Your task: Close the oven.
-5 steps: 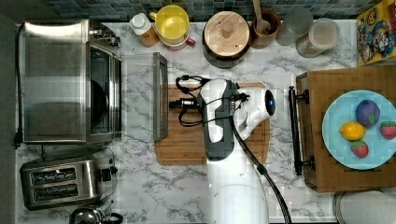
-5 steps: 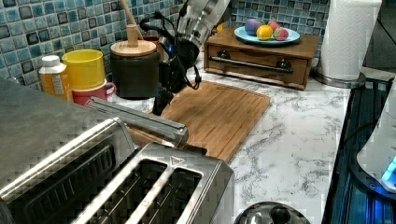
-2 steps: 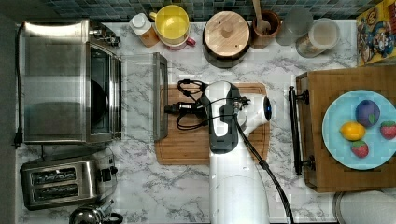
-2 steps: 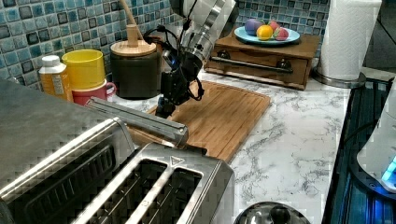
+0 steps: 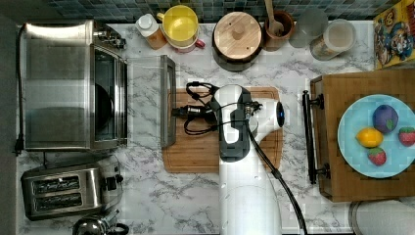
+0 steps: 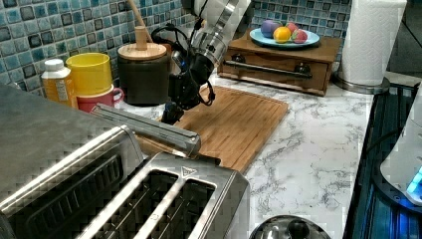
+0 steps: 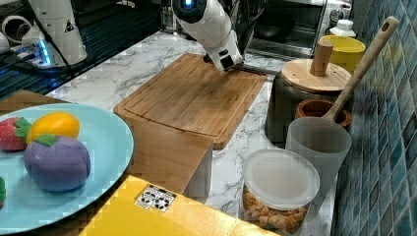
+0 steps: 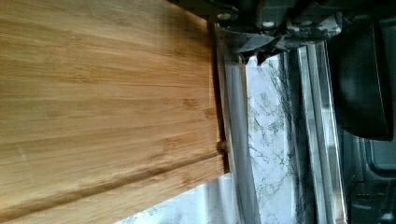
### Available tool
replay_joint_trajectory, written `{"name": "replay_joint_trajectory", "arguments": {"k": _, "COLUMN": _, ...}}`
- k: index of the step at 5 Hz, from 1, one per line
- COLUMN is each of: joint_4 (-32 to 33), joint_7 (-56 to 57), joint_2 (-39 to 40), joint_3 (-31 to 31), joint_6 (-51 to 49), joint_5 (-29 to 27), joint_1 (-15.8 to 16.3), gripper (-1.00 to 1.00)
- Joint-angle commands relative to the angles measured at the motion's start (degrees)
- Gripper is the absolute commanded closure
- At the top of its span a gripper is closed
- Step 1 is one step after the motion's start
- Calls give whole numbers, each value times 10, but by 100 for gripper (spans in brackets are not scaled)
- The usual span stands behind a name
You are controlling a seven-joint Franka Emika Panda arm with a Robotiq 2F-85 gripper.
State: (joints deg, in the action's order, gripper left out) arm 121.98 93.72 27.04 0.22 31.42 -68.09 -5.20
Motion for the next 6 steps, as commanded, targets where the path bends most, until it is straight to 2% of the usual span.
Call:
{"name": "replay_joint_trajectory", "arguments": {"k": 1, "joint_4": -73, "joint_7": -13, "joint_2": -21, "joint_3": 29, "joint_6": -15, "joint_5": -12, "joint_1": 19, "gripper": 100}}
{"name": "replay_joint_trajectory", "arguments": {"k": 3, "joint_4": -108, "joint_7": -45, "joint_2": 37, "joint_3": 30, "joint_6": -6, "joint_5": 19, "joint_1": 49, "gripper": 100}}
{"name": "replay_joint_trajectory", "arguments": {"k": 4, "joint_4": -115, "joint_7": -33, "joint_2": 54, "joint_3": 37, "joint_6": -15, "joint_5": 13, "joint_1": 48, "gripper": 100}}
{"name": "replay_joint_trajectory", "arguments": {"k": 5, "joint_4": -103, "joint_7": -24, "joint_2": 41, "joint_3": 52, "joint_6": -14, "joint_5": 6, "joint_1": 38, "gripper": 100}}
{"name": "replay_joint_trajectory", "arguments": {"k": 6, "joint_4": -81, "joint_7": -30, "joint_2": -4, "joint_3": 57, "joint_6": -1, "joint_5": 5, "joint_1": 45, "gripper": 100}}
